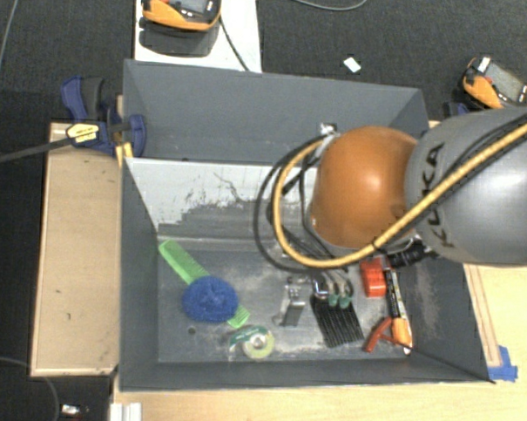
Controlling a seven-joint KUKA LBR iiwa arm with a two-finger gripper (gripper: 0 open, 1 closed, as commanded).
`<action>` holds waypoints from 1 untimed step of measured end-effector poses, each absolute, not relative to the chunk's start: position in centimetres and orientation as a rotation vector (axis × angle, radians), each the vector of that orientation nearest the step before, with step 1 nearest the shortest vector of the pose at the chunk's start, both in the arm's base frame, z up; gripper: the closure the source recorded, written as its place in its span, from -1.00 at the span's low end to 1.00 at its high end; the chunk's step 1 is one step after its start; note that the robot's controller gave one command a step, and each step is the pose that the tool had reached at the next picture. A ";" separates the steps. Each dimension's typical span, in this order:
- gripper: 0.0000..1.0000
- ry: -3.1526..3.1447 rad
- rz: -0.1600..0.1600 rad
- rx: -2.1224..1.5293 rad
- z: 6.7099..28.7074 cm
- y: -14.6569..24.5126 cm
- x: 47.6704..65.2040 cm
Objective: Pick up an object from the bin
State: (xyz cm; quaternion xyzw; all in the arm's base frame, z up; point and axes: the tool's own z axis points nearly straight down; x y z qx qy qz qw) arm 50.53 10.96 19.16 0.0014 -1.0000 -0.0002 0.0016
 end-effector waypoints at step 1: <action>-1.00 -3.144 -0.002 -0.002 19.4 10.9 50.7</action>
Offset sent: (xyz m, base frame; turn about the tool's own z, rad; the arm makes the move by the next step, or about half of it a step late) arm 0.0089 0.0856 -0.1216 0.1574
